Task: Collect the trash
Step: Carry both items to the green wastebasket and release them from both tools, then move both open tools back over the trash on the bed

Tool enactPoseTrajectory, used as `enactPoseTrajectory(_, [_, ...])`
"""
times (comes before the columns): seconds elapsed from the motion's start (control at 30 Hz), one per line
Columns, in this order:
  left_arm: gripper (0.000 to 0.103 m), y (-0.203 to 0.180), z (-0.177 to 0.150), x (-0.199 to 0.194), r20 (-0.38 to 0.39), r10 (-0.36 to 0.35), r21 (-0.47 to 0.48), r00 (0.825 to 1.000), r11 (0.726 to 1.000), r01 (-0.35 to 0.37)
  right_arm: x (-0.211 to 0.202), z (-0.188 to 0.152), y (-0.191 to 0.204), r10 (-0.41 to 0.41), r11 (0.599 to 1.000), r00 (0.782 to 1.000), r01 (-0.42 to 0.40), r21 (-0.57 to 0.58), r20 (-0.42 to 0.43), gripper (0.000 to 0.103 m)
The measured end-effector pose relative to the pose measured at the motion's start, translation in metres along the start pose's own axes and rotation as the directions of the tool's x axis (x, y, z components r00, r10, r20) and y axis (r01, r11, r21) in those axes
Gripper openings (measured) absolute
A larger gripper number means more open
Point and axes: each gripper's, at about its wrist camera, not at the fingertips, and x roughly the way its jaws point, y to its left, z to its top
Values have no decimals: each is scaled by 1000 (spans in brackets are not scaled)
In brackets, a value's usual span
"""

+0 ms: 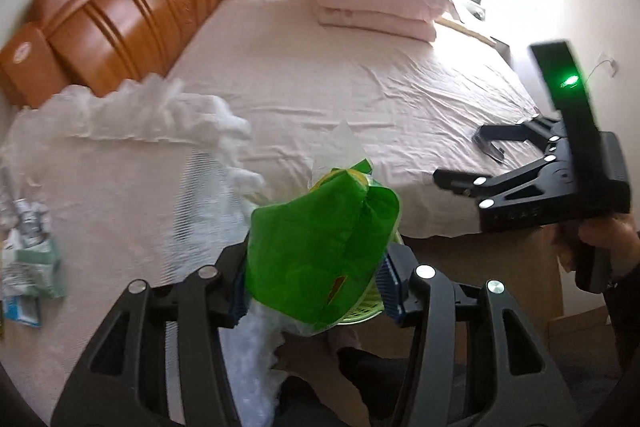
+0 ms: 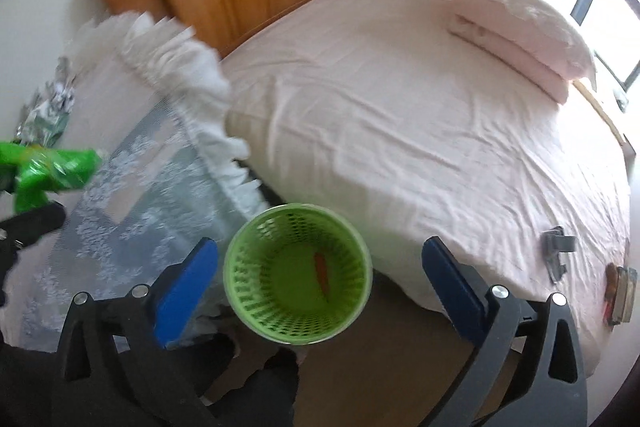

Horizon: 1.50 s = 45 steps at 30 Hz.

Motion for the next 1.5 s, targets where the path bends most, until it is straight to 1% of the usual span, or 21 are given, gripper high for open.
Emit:
enactPoseTrajectory(0.03, [56, -7, 3, 6, -13, -10, -1, 1000, 1000, 10, 0, 1, -10, -2, 1000, 1000, 2, 5, 3, 101])
enactPoseTrajectory(0.1, [86, -18, 8, 17, -32, -8, -12, 999, 1000, 8, -2, 3, -26, -10, 1000, 1000, 10, 15, 7, 101])
enactPoseTrajectory(0.13, [89, -24, 9, 19, -30, 4, -18, 1000, 1000, -4, -2, 3, -30, -12, 1000, 1000, 12, 19, 11, 101])
enactPoseTrajectory(0.2, [94, -29, 9, 18, -31, 13, -25, 999, 1000, -14, -4, 4, -38, -8, 1000, 1000, 8, 28, 22, 101])
enactPoseTrajectory(0.33, [95, -29, 11, 15, -30, 57, -58, 998, 997, -59, -9, 11, -45, 12, 999, 999, -13, 34, 46, 101])
enactPoseTrajectory(0.43, [95, -16, 14, 3, -10, 102, -121, 995, 987, -103, -13, 17, -39, 28, 999, 997, -29, 15, 71, 101])
enactPoseTrajectory(0.5, [95, -5, 18, -8, -2, 154, -190, 988, 970, -151, -15, 23, -31, 48, 999, 995, -47, -4, 89, 101])
enactPoseTrajectory(0.57, [95, 9, 21, -28, 18, 221, -286, 975, 936, -207, -17, 29, -21, 69, 997, 992, -67, -27, 102, 101])
enactPoseTrajectory(0.67, [95, 22, 20, -52, 65, 268, -374, 961, 900, -225, -19, 40, -2, 102, 993, 988, -94, -70, 118, 101])
enactPoseTrajectory(0.77, [95, 31, 14, -77, 101, 352, -420, 931, 863, -281, -21, 54, 25, 131, 985, 982, -114, -128, 134, 101])
enactPoseTrajectory(0.83, [95, 41, 9, -91, 107, 396, -443, 912, 840, -313, -24, 63, 42, 155, 978, 977, -132, -159, 147, 101])
enactPoseTrajectory(0.93, [95, 62, -2, -109, 106, 438, -487, 893, 805, -338, -28, 76, 72, 202, 964, 965, -165, -209, 167, 101])
enactPoseTrajectory(1.0, [95, 79, -12, -123, 99, 487, -518, 868, 770, -373, -31, 86, 97, 237, 950, 955, -189, -249, 176, 101])
enactPoseTrajectory(1.03, [95, 91, -18, -131, 91, 521, -539, 849, 742, -398, -32, 89, 109, 251, 943, 951, -199, -268, 179, 101])
enactPoseTrajectory(1.07, [95, 102, -26, -139, 82, 544, -557, 835, 720, -415, -33, 94, 124, 271, 933, 945, -211, -293, 182, 101])
enactPoseTrajectory(1.13, [95, 121, -38, -148, 65, 576, -587, 815, 682, -436, -35, 100, 147, 302, 917, 936, -232, -325, 182, 101])
enactPoseTrajectory(1.27, [95, 164, -69, -172, 14, 638, -658, 770, 586, -473, -39, 111, 197, 374, 877, 911, -286, -386, 175, 101])
enactPoseTrajectory(1.3, [95, 175, -78, -178, 0, 648, -675, 761, 562, -479, -39, 112, 207, 385, 870, 907, -294, -395, 172, 101])
enactPoseTrajectory(1.33, [95, 183, -85, -181, -10, 655, -685, 755, 546, -482, -39, 114, 217, 396, 863, 903, -303, -404, 170, 101])
enactPoseTrajectory(1.4, [95, 203, -103, -190, -43, 675, -713, 736, 496, -496, -41, 117, 240, 423, 846, 892, -325, -423, 161, 101])
enactPoseTrajectory(1.5, [95, 227, -123, -198, -79, 689, -737, 720, 446, -508, -43, 120, 270, 450, 824, 881, -346, -448, 147, 101])
